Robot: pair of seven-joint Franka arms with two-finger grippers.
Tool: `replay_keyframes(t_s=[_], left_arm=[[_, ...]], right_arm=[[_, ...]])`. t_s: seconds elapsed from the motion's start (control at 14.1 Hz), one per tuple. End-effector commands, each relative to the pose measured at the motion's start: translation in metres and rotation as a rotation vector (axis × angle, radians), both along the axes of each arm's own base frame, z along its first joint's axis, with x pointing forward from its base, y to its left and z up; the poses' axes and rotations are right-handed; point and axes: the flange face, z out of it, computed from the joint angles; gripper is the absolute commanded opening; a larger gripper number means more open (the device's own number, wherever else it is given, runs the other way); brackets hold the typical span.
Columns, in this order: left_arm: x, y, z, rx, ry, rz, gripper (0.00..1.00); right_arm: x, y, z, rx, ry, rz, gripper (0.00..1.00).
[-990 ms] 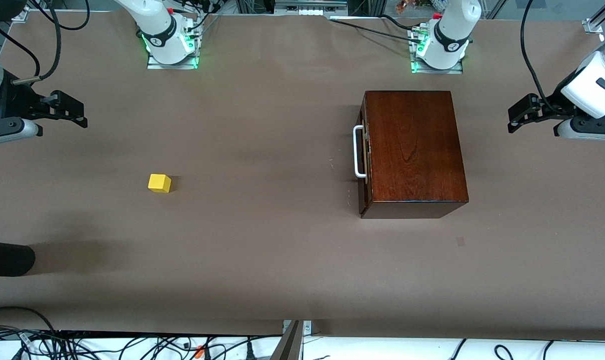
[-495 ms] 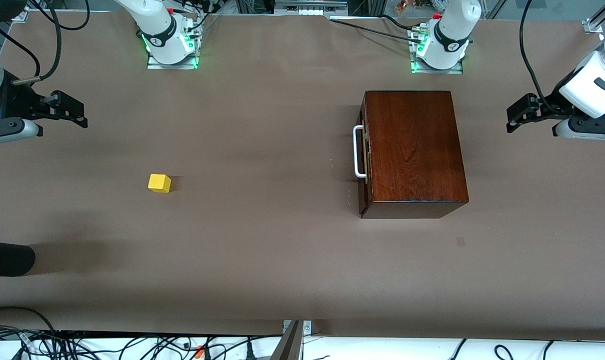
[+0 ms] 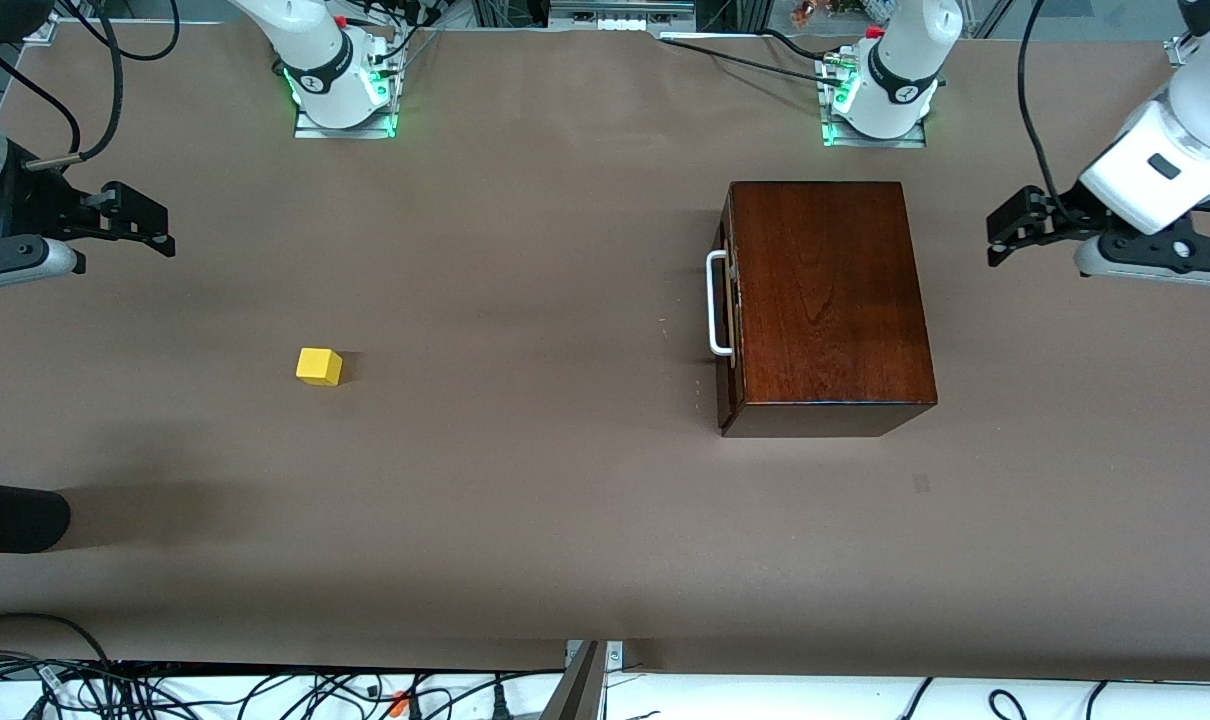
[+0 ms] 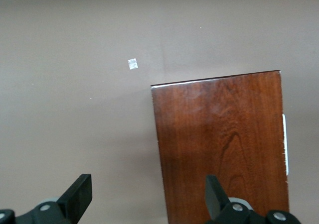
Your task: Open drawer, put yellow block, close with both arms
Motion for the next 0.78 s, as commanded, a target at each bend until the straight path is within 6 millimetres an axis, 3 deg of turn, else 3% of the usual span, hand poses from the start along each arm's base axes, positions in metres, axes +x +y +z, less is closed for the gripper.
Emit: replay_keyframes(t_s=[0.0,0.28,0.57,0.71], left_arm=[[-0.007,-0.056,0.003,-0.020,-0.005,0.026,1.00],[-0.032,-0.146,-0.007,0.025,-0.006,0.054,1.00],[-0.064,-0.237,-0.034,0.072,-0.014,0.069,1.00],[-0.076,-0.273,-0.049,0.094,-0.044,0.104,1.00]], right_arm=[[0.000,-0.003,0.002,0.002,-0.004,0.007,1.00],[0.000,-0.003,0.003,0.002,-0.007,0.007,1.00],[0.000,-0.003,0.003,0.002,-0.007,0.007,1.00],[0.000,-0.003,0.003,0.002,-0.006,0.005,1.00]])
